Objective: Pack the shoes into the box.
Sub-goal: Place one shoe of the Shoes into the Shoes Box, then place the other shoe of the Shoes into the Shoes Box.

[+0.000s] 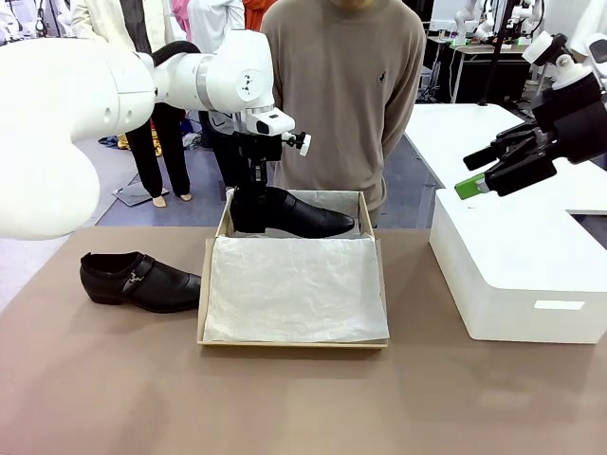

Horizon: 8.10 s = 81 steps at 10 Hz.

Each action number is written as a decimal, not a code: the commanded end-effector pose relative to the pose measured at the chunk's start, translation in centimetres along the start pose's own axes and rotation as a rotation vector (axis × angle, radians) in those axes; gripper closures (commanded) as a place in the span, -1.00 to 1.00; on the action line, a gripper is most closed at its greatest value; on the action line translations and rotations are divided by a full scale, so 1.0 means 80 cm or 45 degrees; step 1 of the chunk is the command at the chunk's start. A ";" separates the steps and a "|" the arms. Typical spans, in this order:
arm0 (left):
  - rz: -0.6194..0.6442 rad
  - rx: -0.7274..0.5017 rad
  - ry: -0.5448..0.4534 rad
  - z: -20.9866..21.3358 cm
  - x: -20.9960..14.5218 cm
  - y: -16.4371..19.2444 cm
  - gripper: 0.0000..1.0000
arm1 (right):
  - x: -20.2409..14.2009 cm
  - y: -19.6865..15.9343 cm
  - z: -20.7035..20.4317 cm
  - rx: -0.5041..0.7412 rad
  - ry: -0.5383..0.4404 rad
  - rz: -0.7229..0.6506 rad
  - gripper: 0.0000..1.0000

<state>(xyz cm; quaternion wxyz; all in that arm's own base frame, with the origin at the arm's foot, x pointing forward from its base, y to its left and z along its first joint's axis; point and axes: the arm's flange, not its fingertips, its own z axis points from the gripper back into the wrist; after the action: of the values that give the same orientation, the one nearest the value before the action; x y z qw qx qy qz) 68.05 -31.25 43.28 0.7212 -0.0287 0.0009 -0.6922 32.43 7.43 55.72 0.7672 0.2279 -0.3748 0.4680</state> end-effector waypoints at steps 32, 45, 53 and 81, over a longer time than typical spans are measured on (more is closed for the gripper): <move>0.186 0.017 -0.049 0.083 -0.102 -0.056 -1.00 | 0.001 -0.004 -0.002 0.021 -0.029 0.027 -1.00; -0.032 0.074 -0.072 0.111 -0.279 -0.105 -1.00 | 0.001 -0.004 -0.002 0.021 -0.029 0.027 -1.00; -0.090 0.065 -0.084 0.114 -0.282 -0.093 -1.00 | 0.001 -0.004 -0.002 0.021 -0.029 0.027 -1.00; 0.030 -0.036 -0.004 -0.016 -0.367 -0.144 -1.00 | 0.001 -0.004 -0.002 0.021 -0.029 0.027 -1.00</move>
<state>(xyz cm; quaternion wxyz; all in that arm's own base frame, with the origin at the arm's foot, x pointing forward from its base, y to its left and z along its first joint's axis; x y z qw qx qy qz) 55.43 -2.99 41.62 0.7217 -0.0394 -0.0041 -0.6911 32.42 7.44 55.72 0.7672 0.2274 -0.3747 0.4683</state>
